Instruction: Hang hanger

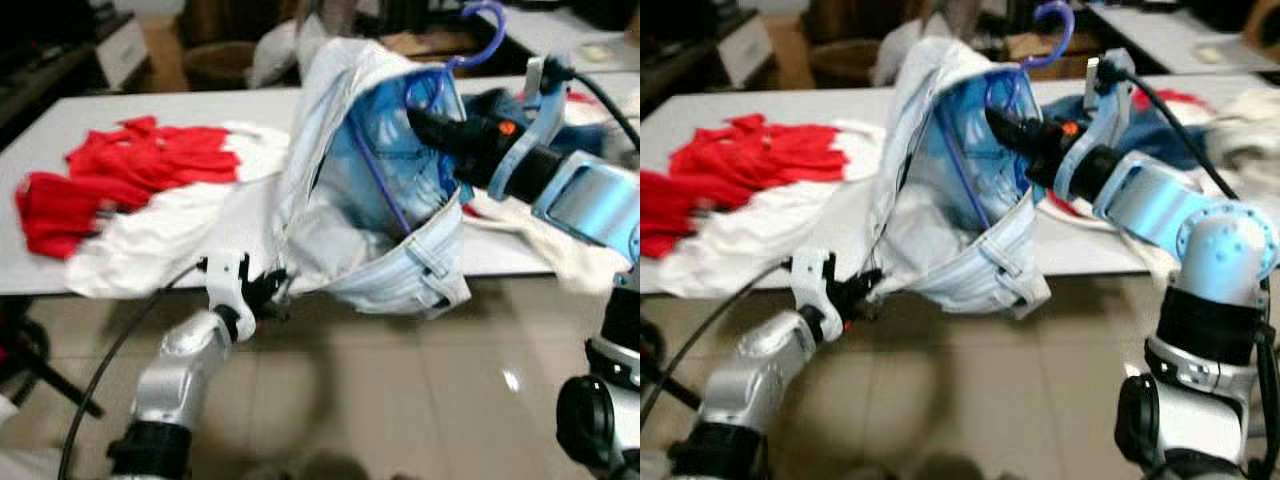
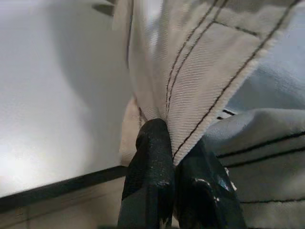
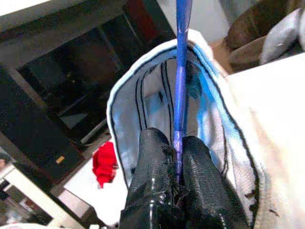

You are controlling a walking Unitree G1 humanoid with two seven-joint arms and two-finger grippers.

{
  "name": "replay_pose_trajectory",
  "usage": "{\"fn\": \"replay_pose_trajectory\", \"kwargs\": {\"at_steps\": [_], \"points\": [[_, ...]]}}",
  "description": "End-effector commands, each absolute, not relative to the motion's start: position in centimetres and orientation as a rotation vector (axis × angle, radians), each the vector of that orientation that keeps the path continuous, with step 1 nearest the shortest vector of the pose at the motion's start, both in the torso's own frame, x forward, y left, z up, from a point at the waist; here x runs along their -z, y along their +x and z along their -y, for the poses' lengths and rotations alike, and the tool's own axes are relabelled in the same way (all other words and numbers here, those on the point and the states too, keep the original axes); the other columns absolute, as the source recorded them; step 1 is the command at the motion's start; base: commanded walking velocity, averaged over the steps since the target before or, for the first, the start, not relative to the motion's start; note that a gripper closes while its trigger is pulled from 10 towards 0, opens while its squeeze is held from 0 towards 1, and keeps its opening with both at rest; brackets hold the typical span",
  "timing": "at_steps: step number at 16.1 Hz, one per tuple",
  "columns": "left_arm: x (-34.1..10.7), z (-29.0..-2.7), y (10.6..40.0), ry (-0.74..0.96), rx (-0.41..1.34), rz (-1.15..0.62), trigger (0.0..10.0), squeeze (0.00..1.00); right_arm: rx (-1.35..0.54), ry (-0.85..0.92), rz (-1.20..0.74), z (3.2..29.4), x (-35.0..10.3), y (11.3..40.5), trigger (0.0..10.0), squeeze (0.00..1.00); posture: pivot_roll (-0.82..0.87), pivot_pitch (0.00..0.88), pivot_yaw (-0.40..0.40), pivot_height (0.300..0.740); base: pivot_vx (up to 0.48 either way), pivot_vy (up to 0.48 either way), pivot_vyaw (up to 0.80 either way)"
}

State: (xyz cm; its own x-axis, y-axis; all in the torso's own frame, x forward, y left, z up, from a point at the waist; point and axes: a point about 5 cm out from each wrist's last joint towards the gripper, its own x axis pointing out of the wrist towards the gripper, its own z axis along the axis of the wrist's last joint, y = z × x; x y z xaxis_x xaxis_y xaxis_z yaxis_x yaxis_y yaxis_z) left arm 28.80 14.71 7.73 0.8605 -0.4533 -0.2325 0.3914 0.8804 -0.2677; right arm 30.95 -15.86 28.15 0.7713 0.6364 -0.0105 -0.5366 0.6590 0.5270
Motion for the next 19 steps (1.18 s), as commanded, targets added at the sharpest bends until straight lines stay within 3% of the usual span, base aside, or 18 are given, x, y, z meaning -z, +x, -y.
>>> {"fn": "replay_pose_trajectory", "kwargs": {"at_steps": [1,2,3,6,8,11,14,19], "points": [[-7.3,-15.4,28.5,-0.212,0.424,-0.328,10.0,0.0,-0.708,0.525,-0.12,15.7,-29.9,30.5,10.0,0.0,-0.14,0.0,0.089,0.74,0.0,-0.442,0.0],[-7.4,-15.5,28.3,-0.279,0.424,-0.323,10.0,0.0,-0.709,0.525,-0.121,15.6,-29.8,30.3,10.0,0.0,-0.14,0.0,0.089,0.74,0.0,0.0,0.0],[-7.8,-15.6,28.1,-0.307,0.447,-0.296,10.0,1.0,-0.711,0.525,-0.123,15.6,-29.7,30.2,10.0,0.0,-0.14,0.0,0.091,0.74,0.0,0.0,0.0],[-10.1,-15.5,26.8,-0.398,0.583,-0.165,10.0,1.0,-0.712,0.528,-0.132,15.6,-29.3,29.9,10.0,0.0,-0.14,0.0,0.093,0.74,0.0,0.0,0.0],[-12.8,-17.0,24.7,-0.495,0.716,-0.075,10.0,1.0,-0.71,0.54,-0.15,15.7,-28.5,29.5,10.0,0.0,-0.13,0.0,0.095,0.74,0.0,0.0,0.0],[-14.8,-18.7,22.5,-0.569,0.774,-0.034,10.0,1.0,-0.728,0.541,-0.16,15.7,-28.0,28.8,10.0,0.0,-0.13,0.0,0.102,0.74,0.0,0.0,0.0],[-14.8,-20.6,19.7,-0.482,0.717,-0.113,10.0,1.0,-0.773,0.455,-0.254,15.0,-26.3,27.7,10.0,0.0,-0.11,0.0,0.089,0.74,0.0,0.0,0.6],[-14.8,-22.1,18.6,-0.408,0.509,-0.073,10.0,1.0,-0.796,0.312,-0.345,14.3,-24.3,26.7,10.0,0.0,-0.09,0.0,0.034,0.74,0.0,0.0,0.8]]}}
